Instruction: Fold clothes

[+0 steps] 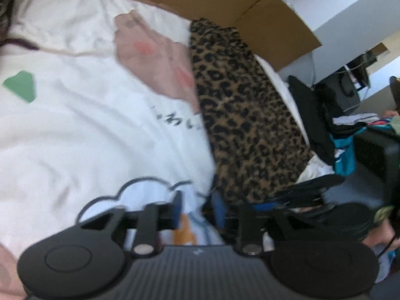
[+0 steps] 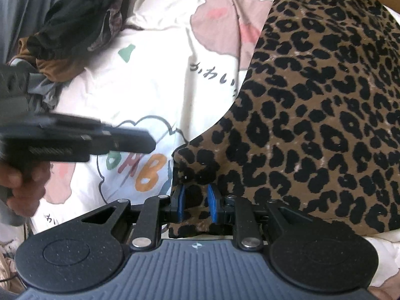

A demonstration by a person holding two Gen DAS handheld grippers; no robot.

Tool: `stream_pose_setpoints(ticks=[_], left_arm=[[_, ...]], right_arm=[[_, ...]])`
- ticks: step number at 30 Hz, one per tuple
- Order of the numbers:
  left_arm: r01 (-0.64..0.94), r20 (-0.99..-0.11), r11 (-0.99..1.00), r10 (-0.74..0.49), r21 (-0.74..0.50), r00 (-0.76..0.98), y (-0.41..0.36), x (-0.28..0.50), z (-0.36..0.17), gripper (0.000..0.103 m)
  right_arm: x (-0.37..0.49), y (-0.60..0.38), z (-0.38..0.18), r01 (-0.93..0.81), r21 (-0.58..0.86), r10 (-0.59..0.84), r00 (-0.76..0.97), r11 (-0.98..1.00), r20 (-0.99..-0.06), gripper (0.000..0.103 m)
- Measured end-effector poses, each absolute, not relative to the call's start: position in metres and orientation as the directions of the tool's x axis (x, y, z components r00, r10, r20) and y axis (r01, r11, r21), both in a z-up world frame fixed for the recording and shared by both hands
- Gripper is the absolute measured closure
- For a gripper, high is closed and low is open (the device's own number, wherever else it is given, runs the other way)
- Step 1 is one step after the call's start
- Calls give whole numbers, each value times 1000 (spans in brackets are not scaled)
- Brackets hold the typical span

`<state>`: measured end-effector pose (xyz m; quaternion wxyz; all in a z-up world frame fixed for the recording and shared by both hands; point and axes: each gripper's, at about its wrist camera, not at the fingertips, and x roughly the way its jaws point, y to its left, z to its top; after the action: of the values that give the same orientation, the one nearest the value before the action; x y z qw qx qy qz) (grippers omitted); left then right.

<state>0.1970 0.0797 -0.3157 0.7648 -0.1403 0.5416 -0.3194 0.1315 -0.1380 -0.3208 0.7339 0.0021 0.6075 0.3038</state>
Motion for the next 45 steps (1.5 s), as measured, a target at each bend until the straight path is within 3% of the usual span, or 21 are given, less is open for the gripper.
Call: stream_pose_setpoints(ticks=[11,13,15,16,21,25,35,45], left_arm=[[311,-730,721,-675,-620,110,41,207,-350,58],[307,-732,723,-673,-619,109,42,206,-352,63],[294,-739,731,-665,-616,107,45,206,-353,81],[289,-740,733,-664,-616,106,46,206,-353,84],[275,-749,744,-653,-609,108,53,204,-351,93],[249,-748,747,-654,-616,112,57,203,-350,89],[170,-713,720,-693,-673,110,56,207,-357,64],[142,-709,711,-701,-689,69,51,207,-361,63]], right_arm=[[130,-142,-315,-452,382,462,77,806,-884,81],[131,-150,-313,-448,377,459,86,811,-884,80],[133,-158,-312,-431,378,460,99,819,-883,79],[133,-162,-311,-422,379,460,105,823,-882,79],[139,-183,-309,-390,372,454,141,842,-880,79],[144,-201,-307,-363,368,452,179,856,-874,79],[165,-277,-308,-217,371,425,321,903,-846,78],[178,-352,-316,-67,363,357,416,929,-836,75]])
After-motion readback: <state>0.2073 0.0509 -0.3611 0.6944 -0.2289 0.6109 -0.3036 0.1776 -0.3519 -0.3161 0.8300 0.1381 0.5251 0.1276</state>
